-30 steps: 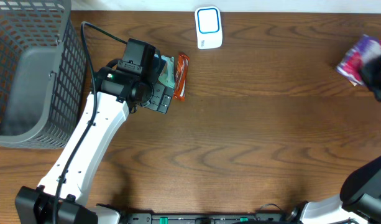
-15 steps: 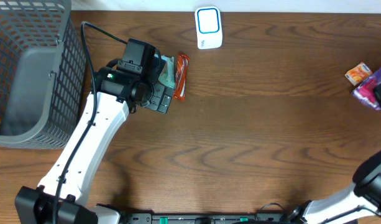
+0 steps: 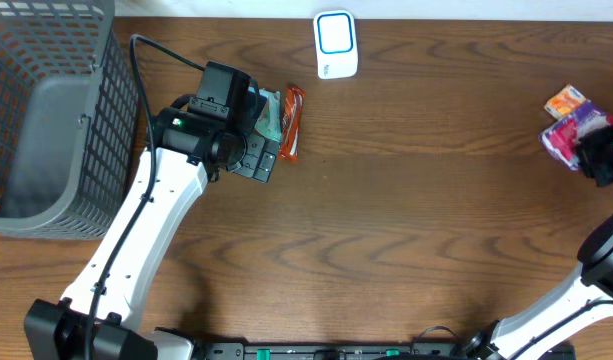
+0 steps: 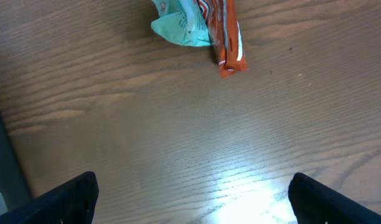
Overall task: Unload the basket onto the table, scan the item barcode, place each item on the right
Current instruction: 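Carry the pink bag to the right edge beside the tissue pack, then release the pink bag and move the right gripper back left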
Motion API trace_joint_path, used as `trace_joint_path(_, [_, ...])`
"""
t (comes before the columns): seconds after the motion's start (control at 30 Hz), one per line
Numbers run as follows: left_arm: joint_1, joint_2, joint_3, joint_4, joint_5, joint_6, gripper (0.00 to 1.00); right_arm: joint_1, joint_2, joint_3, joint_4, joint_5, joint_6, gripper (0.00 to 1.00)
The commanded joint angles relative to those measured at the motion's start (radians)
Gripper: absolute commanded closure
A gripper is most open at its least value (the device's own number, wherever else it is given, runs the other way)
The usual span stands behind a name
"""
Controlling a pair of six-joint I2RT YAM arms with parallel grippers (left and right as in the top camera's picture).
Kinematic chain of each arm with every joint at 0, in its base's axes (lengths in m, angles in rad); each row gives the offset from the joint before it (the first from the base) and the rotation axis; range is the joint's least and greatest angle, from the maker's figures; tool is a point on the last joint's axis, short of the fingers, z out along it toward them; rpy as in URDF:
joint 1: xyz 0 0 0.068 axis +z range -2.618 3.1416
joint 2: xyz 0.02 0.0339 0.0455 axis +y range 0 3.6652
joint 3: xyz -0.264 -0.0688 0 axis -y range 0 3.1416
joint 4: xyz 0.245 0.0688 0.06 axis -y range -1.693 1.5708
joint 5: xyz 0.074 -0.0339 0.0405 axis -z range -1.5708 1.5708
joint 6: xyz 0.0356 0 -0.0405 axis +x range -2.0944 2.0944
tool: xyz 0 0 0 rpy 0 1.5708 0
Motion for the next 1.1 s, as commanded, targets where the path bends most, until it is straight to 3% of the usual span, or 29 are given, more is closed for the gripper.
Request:
trace_joint_path(0.0, [0.003, 0.002, 0.011, -0.003, 0.005, -0.013, 0.02, 0.033, 0.006, 0.010, 0.026, -0.096, 0.016, 0.65])
trace_joint_path(0.1, [0.003, 0.002, 0.011, -0.003, 0.005, -0.013, 0.02, 0.035, -0.019, 0.026, 0.025, -0.108, 0.061, 0.50])
trace_joint_path(0.13, [0.003, 0.002, 0.011, -0.003, 0.005, -0.013, 0.02, 0.035, -0.043, 0.036, 0.023, -0.116, 0.066, 0.31])
trace_joint_path(0.17, [0.003, 0.002, 0.011, -0.003, 0.005, -0.013, 0.02, 0.035, -0.061, 0.043, 0.016, -0.118, 0.066, 0.01])
trace_joint_path(0.67, [0.003, 0.002, 0.011, -0.003, 0.005, -0.013, 0.02, 0.068, -0.442, 0.051, -0.104, -0.113, 0.065, 0.01])
trace_joint_path(1.07, [0.003, 0.002, 0.011, -0.003, 0.005, -0.013, 0.02, 0.219, -0.507, 0.040, -0.296, -0.068, 0.056, 0.01])
